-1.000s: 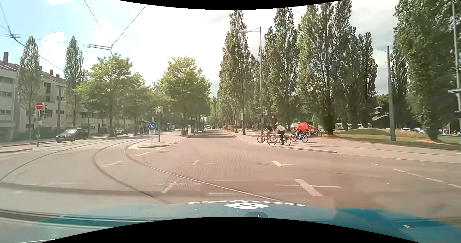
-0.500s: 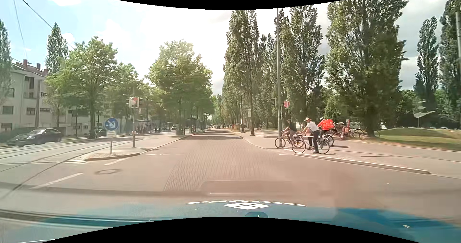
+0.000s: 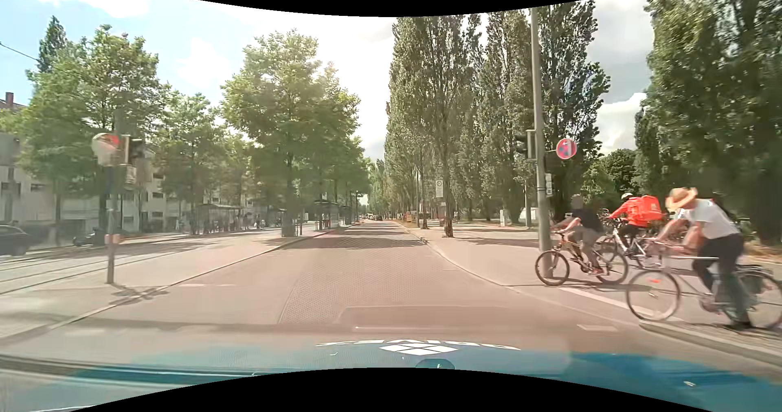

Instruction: Follow the waypoints while adhering to traffic rules and regulations

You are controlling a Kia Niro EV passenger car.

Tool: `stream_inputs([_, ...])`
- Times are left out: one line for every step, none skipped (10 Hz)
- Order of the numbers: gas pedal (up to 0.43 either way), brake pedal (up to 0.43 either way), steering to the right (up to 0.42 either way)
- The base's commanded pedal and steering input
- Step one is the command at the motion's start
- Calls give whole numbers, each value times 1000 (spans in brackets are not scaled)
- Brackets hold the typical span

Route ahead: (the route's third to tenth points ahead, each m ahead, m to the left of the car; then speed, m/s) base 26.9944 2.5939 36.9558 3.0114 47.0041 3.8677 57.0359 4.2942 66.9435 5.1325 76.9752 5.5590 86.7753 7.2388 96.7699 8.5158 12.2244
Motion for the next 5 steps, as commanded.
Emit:
stream_inputs([197, 0, -21])
stream_inputs([197, 0, -16])
stream_inputs([197, 0, -15])
stream_inputs([197, 0, -15])
stream_inputs([189, 0, -12])
